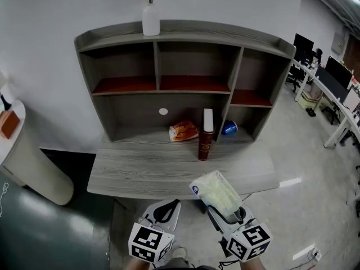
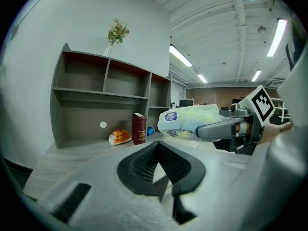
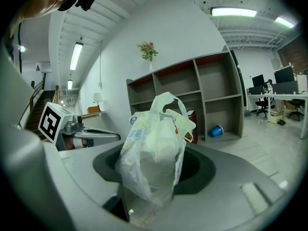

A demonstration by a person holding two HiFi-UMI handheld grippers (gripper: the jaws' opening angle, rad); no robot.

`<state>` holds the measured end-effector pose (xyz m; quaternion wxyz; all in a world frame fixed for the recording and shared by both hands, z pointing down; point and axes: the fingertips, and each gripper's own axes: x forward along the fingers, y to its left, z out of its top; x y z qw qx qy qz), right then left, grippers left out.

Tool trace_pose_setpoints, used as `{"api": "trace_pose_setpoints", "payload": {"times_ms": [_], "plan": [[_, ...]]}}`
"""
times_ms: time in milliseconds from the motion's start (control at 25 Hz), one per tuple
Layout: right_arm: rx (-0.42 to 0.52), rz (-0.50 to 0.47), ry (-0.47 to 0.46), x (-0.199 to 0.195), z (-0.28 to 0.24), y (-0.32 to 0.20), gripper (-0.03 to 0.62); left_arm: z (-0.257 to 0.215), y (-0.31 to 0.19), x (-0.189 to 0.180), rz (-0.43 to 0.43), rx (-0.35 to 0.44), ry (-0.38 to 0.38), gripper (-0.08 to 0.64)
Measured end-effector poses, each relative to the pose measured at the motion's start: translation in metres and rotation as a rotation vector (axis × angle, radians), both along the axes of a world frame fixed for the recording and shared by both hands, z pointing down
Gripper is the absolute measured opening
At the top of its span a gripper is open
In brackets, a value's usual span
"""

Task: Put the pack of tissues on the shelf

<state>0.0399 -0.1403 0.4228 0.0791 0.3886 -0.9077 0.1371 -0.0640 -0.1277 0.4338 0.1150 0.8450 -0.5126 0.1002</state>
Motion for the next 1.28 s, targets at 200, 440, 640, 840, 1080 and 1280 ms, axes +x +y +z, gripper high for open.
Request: {"api": "trace_pose_setpoints", "payload": {"times_ms": [200,440,640,840,1080,1280], "plan": [[0.008,0.006,0.009,-0.013,-0.006,-0.020,0.246,0.000,-0.016,-0.014,0.016,-0.004,-0.004,-0.003],[0.027,0.004,0.016,-0.021,-0.014,-0.041,0.247,-0.001,-0.033,-0.022,0.024,-0.001,-0.010,-0.003],[0.038,-0.023,0.012,-0.032,-0.020,-0.062,0.247,-0.004,-0.051,-0.029,0.014,0.002,-0.016,-0.003],[0.046,-0.071,0.008,-0.041,-0.026,-0.089,0.247,-0.010,-0.078,-0.032,-0.010,0.015,-0.015,-0.003],[0.058,-0.106,0.012,-0.043,-0.039,-0.129,0.247,-0.022,-0.120,-0.028,-0.028,0.030,-0.011,-0.003],[0.071,-0.134,0.023,-0.043,-0.048,-0.165,0.247,-0.030,-0.154,-0.022,-0.026,0.046,-0.014,-0.003]]}}
